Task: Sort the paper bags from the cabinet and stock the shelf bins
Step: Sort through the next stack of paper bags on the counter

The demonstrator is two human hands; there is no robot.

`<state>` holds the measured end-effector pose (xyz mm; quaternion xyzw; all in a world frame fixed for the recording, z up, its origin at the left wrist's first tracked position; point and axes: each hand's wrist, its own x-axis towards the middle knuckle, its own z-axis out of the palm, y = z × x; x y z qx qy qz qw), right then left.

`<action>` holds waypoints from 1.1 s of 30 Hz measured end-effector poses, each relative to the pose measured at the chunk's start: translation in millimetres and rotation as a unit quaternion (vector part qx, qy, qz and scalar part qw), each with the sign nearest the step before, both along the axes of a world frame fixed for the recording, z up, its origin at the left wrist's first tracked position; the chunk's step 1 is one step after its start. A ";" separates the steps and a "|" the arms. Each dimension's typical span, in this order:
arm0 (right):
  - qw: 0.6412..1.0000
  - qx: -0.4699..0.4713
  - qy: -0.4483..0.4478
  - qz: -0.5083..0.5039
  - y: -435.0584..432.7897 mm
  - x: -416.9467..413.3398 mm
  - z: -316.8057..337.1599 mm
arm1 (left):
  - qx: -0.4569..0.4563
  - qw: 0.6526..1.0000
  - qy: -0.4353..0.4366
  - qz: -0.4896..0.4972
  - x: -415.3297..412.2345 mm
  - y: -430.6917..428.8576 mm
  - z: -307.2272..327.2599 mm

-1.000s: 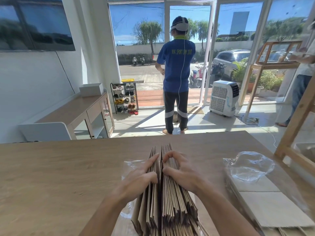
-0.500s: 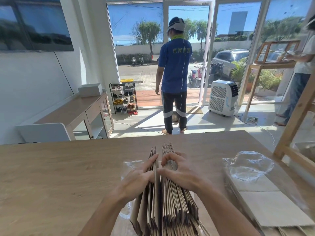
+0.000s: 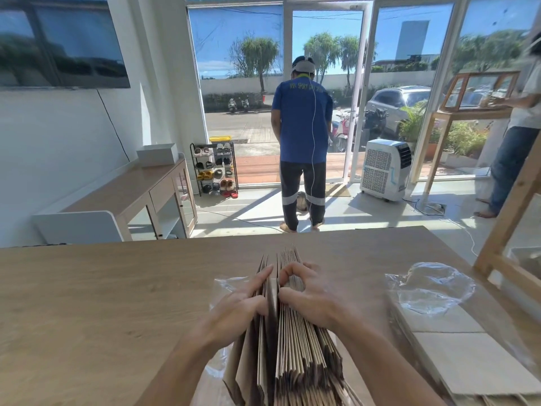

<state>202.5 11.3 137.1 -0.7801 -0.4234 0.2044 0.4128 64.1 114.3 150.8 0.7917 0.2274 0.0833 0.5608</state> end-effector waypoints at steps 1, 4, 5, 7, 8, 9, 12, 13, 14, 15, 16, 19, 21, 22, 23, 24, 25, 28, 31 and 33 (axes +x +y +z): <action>1.000 0.006 0.008 0.001 -1.0 -0.1 -0.1 | 0.001 1.000 -0.001 0.001 0.2 0.3 -0.5; 0.999 0.021 0.024 0.010 -3.0 -0.4 0.0 | 0.004 1.000 0.000 -0.001 0.6 1.6 -1.9; 0.999 0.022 0.022 0.013 -3.0 -0.3 -0.3 | 0.005 1.000 -0.001 -0.002 1.1 1.7 -1.9; 1.000 0.013 0.023 0.014 -2.5 -0.4 -1.4 | 0.005 1.000 -0.002 -0.006 1.7 1.3 -1.8; 1.000 0.008 0.027 0.009 -2.2 -0.1 -1.8 | 0.007 1.000 -0.002 -0.007 1.7 1.1 -1.7; 1.000 0.006 0.030 0.004 -2.5 -0.2 -2.0 | 0.010 1.000 -0.002 -0.008 1.7 1.1 -1.9; 0.999 0.003 0.032 0.002 -4.7 -0.1 -1.2 | 0.027 1.000 -0.002 -0.012 2.1 2.1 -4.4; 1.000 -0.001 0.027 0.004 -4.8 -0.6 -1.0 | 0.032 0.999 0.000 -0.013 1.9 2.6 -5.4; 1.000 -0.004 0.021 0.005 -4.7 -1.4 -0.2 | 0.035 0.999 0.003 -0.013 1.6 2.8 -5.6; 1.000 -0.006 0.013 0.005 -3.9 -1.8 -0.2 | 0.035 0.999 0.005 -0.013 1.3 2.7 -5.8; 1.000 -0.008 0.007 0.002 -2.7 -2.3 -0.5 | 0.035 0.999 0.005 -0.014 1.1 2.7 -5.8; 1.000 -0.013 -0.005 -0.005 -0.3 -4.0 0.3 | 0.030 0.999 0.006 -0.014 0.4 2.8 -6.0; 1.000 -0.017 -0.014 -0.002 0.7 -4.8 0.8 | 0.026 1.000 0.005 -0.011 -0.3 3.1 -6.5; 1.000 -0.018 -0.017 0.002 1.0 -5.4 1.5 | 0.025 1.000 0.005 -0.009 -0.6 3.0 -6.6; 1.000 -0.020 -0.017 0.006 1.6 -6.0 1.9 | 0.023 1.000 0.004 -0.009 -1.2 3.5 -7.0; 1.000 -0.020 -0.015 0.008 2.0 -6.3 2.3 | 0.021 1.000 0.002 -0.010 -1.4 3.9 -7.3; 1.000 -0.019 -0.014 0.009 2.6 -6.6 2.6 | 0.018 1.000 0.001 -0.010 -1.7 4.4 -7.8; 1.000 -0.016 -0.008 0.006 3.3 -6.9 2.8 | 0.016 1.000 0.003 0.004 -1.7 6.5 -9.8; 1.000 -0.011 -0.002 0.008 2.0 -6.6 2.0 | 0.014 1.000 0.006 0.014 -0.8 9.3 -12.9; 1.000 -0.007 0.006 0.014 0.9 -6.6 1.4 | 0.013 1.000 0.006 0.012 -0.7 9.9 -14.2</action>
